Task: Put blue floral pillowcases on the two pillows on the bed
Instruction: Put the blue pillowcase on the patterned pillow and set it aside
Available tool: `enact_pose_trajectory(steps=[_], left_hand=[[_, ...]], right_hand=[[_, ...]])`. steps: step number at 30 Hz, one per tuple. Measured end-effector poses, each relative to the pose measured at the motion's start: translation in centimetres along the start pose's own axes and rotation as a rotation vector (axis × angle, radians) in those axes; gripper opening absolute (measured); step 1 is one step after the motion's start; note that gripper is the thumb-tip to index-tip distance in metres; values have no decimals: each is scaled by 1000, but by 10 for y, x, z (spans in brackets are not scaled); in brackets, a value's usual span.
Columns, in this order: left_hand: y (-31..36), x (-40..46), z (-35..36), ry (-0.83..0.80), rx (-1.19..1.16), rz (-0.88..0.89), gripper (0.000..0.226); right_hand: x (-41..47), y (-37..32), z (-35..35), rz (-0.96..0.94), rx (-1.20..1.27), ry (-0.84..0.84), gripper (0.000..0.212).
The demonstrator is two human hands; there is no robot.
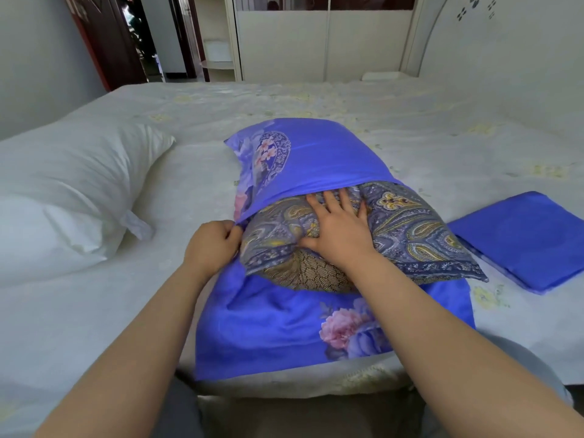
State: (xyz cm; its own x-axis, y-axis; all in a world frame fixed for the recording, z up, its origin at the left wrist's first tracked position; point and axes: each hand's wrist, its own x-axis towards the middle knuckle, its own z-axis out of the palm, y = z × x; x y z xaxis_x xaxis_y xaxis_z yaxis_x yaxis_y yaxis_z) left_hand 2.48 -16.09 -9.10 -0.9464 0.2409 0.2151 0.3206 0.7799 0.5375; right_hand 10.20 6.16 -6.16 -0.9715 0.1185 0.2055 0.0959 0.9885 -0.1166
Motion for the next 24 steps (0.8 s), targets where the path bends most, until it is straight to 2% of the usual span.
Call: enact_pose_trajectory(steps=[2, 6, 8, 10, 13, 15, 16, 17, 18, 19, 20, 21, 22, 24], left_hand=[[1, -13, -1, -3, -64, 71, 46], [11, -8, -15, -114, -157, 137, 40], [32, 1, -34, -82, -389, 52, 34], [58, 12, -41, -13, -473, 6, 34], [90, 12, -11, 32, -215, 93, 47], [91, 2, 22, 130, -4, 119, 48], [89, -5, 35, 211, 80, 136, 46], [87, -11, 45, 303, 135, 156, 44], [86, -13, 51, 370, 163, 179, 42], [86, -13, 53, 416, 182, 196, 40], [88, -13, 53, 439, 195, 212, 37], [89, -10, 53, 451, 220, 234, 33], [89, -8, 53, 450, 256, 249, 31], [86, -4, 53, 415, 320, 259, 29]], right_hand=[[0, 2, 0, 27, -21, 22, 92], [-9, -15, 4, -33, -148, 9, 99], [-14, -27, 7, -84, -221, 24, 104], [-18, -37, 7, -145, -238, 4, 110], [-18, -29, -18, -219, 53, -241, 107], [-14, -10, -45, -189, 464, -395, 73], [-13, 0, -55, -119, 681, -345, 50], [-11, 9, -60, -21, 813, -204, 32], [-8, 17, -61, 70, 763, -1, 26], [-5, 22, -56, 110, 531, 200, 32], [1, 25, -47, 102, 266, 291, 45], [6, 25, -39, 67, 71, 306, 59], [12, 22, -34, 46, -20, 272, 66], [31, 18, -29, 62, -84, 221, 65]])
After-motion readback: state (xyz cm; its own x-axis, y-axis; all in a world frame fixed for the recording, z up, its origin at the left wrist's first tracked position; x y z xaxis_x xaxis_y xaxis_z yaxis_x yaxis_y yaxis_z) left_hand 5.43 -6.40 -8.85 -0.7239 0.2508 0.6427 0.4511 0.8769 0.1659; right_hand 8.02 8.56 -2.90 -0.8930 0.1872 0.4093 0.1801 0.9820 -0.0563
